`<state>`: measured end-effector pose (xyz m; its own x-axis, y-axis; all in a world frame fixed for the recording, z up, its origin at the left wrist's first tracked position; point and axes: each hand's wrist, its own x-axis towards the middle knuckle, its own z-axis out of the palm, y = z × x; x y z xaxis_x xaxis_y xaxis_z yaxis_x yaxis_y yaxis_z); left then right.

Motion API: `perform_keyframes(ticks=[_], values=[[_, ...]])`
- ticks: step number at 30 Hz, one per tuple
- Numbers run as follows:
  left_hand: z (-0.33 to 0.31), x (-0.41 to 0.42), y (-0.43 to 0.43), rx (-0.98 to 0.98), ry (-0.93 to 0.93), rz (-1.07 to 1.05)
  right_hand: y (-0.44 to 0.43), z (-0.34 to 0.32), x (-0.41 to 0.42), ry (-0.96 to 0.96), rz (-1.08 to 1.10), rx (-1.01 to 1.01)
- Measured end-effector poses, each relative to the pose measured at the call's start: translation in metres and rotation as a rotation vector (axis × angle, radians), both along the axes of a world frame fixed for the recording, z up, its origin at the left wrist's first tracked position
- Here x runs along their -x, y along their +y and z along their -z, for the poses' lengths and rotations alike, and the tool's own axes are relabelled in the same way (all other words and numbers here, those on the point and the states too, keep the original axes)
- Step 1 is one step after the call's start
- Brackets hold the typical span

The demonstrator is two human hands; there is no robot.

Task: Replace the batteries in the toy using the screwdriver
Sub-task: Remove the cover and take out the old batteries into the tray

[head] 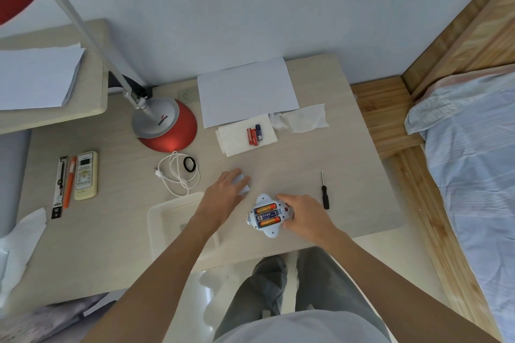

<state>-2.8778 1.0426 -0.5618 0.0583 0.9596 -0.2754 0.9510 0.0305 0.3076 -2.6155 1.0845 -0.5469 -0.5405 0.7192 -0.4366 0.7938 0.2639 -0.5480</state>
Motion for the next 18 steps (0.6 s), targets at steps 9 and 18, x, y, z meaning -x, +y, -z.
perform_keyframes(ticks=[9, 18], values=[[-0.031, -0.012, -0.036, -0.103, 0.084, 0.175, -0.002, 0.002, 0.0, -0.018, -0.018, -0.024], [-0.025, -0.025, -0.047, 0.026, 0.102, 0.466, -0.001, 0.004, 0.001, -0.043, -0.032, -0.042]])
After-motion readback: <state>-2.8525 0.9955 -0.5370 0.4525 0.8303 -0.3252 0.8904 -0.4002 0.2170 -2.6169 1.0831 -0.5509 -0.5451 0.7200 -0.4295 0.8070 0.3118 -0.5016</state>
